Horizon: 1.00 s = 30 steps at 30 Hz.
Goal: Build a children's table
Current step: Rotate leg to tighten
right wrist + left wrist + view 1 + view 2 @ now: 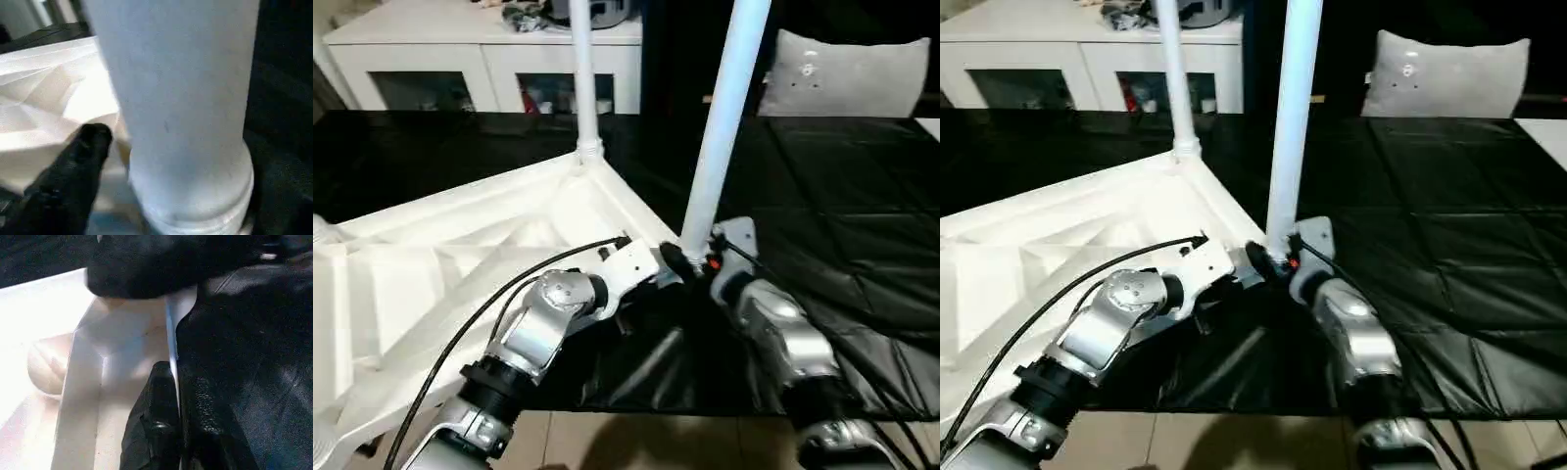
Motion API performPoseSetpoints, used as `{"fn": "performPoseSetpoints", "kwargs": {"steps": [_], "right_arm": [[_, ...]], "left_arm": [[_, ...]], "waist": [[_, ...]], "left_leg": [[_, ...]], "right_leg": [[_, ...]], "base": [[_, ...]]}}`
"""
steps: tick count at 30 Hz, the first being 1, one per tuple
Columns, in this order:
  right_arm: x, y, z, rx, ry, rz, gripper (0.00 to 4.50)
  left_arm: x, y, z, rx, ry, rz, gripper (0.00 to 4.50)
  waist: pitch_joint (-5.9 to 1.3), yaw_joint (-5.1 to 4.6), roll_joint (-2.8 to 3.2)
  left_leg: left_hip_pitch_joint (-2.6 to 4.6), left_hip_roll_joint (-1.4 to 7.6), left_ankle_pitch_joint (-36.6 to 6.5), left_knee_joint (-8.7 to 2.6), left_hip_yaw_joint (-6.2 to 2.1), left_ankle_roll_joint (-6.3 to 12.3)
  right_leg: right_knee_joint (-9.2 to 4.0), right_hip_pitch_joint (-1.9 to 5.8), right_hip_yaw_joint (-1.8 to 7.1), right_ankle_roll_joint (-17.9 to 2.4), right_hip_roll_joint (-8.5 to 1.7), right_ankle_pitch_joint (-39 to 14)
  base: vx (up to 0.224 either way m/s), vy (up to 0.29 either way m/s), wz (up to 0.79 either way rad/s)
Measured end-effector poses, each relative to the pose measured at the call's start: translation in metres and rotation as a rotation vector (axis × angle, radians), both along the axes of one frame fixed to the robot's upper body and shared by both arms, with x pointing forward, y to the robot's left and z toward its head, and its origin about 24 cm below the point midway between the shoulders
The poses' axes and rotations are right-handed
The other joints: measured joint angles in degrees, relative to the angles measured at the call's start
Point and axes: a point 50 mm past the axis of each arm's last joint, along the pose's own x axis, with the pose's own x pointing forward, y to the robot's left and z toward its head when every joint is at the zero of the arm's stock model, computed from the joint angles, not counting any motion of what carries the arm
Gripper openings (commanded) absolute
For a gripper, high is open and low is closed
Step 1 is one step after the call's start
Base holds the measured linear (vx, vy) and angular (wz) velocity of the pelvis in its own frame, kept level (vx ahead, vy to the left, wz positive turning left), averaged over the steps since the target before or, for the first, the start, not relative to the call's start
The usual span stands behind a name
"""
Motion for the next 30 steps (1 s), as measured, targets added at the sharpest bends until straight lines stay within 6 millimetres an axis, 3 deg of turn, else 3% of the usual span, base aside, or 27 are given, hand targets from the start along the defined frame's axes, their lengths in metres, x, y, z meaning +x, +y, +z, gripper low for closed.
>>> {"fn": "performPoseSetpoints", "kwargs": {"steps": [9, 13, 21, 29, 30], "right_arm": [[-0.025, -0.034, -0.001, -0.120, -0.027, 0.221, 4.44], [-0.028, -0.052, 0.006, -0.167, -0.035, 0.310, 4.44], [-0.030, -0.055, 0.025, -0.258, -0.057, 0.590, 4.44], [-0.037, -0.039, 0.022, -0.242, -0.056, 0.759, 4.44], [-0.037, -0.038, 0.022, -0.236, -0.056, 0.771, 4.16]], "left_arm": [[0.005, 0.022, -0.001, 0.027, -0.012, -0.095, 0.00], [0.003, 0.037, 0.003, 0.044, -0.015, -0.196, 0.00], [-0.007, 0.056, 0.005, 0.072, 0.019, -0.414, 0.00], [-0.016, 0.050, 0.006, 0.081, 0.051, -0.585, 0.00], [-0.017, 0.049, 0.006, 0.082, 0.052, -0.594, 0.00]], "waist": [[0.03, -0.10, 0.06], [0.04, 0.06, 0.00], [0.07, 0.91, -0.12], [0.12, 2.79, -0.39], [0.12, 2.94, -0.39]], "left_leg": [[0.00, 0.06, 0.01, -0.01, 0.01, -0.01], [-0.64, 0.06, 0.01, 0.04, -0.01, 0.01], [-0.79, 0.09, 0.11, 0.09, 0.07, 0.45], [-0.76, 0.08, 0.08, 0.34, 0.11, 0.44], [-0.75, 0.08, 0.07, 0.36, 0.11, 0.43]], "right_leg": [[0.00, -0.05, -0.04, 0.30, 0.09, -0.17], [-0.01, -0.54, -0.04, -0.04, 0.08, 0.03], [0.01, -0.65, -0.09, -0.10, 0.08, -0.08], [0.19, -0.63, -0.05, -0.10, -0.02, -0.08], [0.20, -0.63, -0.04, -0.10, -0.01, -0.08]], "base": [[0.000, 0.000, 0.00], [0.000, 0.000, 0.00], [0.000, 0.000, 0.00], [0.000, 0.000, 0.00], [0.000, 0.000, 0.00]]}}
